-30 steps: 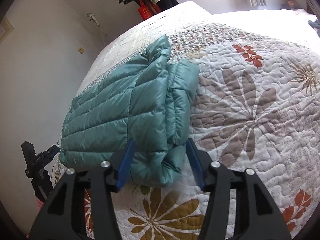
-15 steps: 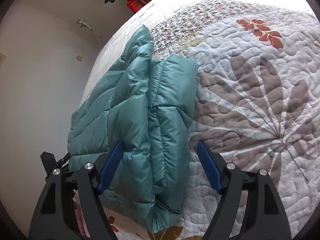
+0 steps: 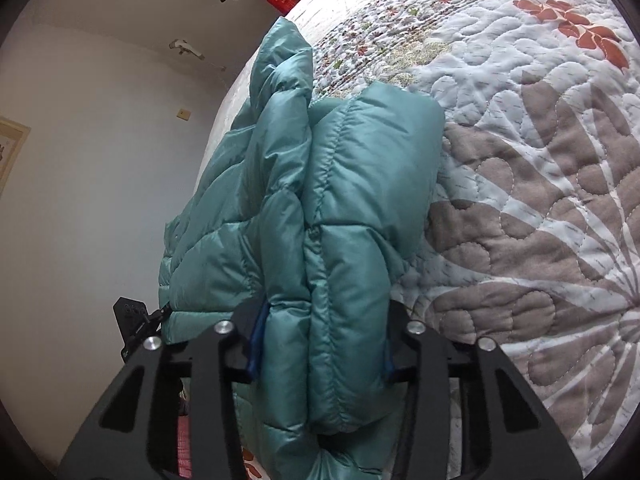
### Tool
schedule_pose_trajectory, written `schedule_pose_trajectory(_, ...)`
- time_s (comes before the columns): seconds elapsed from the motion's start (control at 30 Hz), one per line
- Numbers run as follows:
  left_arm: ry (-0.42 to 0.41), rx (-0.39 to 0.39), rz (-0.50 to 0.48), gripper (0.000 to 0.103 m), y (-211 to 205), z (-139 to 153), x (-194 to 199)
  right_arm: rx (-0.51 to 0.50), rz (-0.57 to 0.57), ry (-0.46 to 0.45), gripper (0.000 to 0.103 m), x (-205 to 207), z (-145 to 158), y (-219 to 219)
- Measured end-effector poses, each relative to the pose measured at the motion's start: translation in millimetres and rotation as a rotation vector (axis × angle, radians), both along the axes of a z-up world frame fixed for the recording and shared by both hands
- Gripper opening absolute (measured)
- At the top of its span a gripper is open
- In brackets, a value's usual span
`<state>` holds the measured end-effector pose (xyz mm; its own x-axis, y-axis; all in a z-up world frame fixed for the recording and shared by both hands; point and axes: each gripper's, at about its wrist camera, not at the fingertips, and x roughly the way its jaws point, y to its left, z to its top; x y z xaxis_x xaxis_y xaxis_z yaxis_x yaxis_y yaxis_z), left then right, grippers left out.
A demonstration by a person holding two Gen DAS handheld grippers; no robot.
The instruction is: Fold large clothes
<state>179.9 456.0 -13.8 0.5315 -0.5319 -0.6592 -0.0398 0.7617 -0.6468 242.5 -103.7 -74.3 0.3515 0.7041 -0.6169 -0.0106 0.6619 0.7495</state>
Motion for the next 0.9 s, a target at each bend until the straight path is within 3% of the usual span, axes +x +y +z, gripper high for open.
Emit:
schedule_pose_trajectory(0.1, -0.025, 0.019, 0.015, 0.021, -6.3, 11.5, -8.0, 0.001, 0.000, -0.035, 0.021, -10.3, 12.9, -0.1)
schedule_pose_trajectory(0.17, -0.045, 0.028, 0.022, 0.017, -11.3, 23.2, -14.4, -0.011, 0.004, -0.063, 0.018, -20.0, 25.6, 0.9)
schedule_pose_trajectory(0.37, -0.109, 0.009, -0.032, 0.016, -23.4, 63.3, -54.1, -0.007, 0.012, -0.123, 0.016, -65.3, 66.6, -8.9)
schedule_pose_trajectory(0.57, -0.124, -0.005, -0.099, 0.016, -34.4, 96.8, -121.6, -0.007, 0.029, -0.164, 0.016, -133.7, 100.7, -23.8)
schedule_pose_trajectory(0.73, -0.138, 0.015, -0.143, 0.017, -41.5, 101.9, -178.0, -0.045, 0.059, -0.149, 0.017, -192.1, 94.8, -33.5)
schedule_pose_trajectory(0.9, -0.101, 0.077, -0.139, 0.021, -45.1, 64.9, -202.6, -0.083, 0.051, -0.076, 0.019, -206.6, 57.3, -37.2)
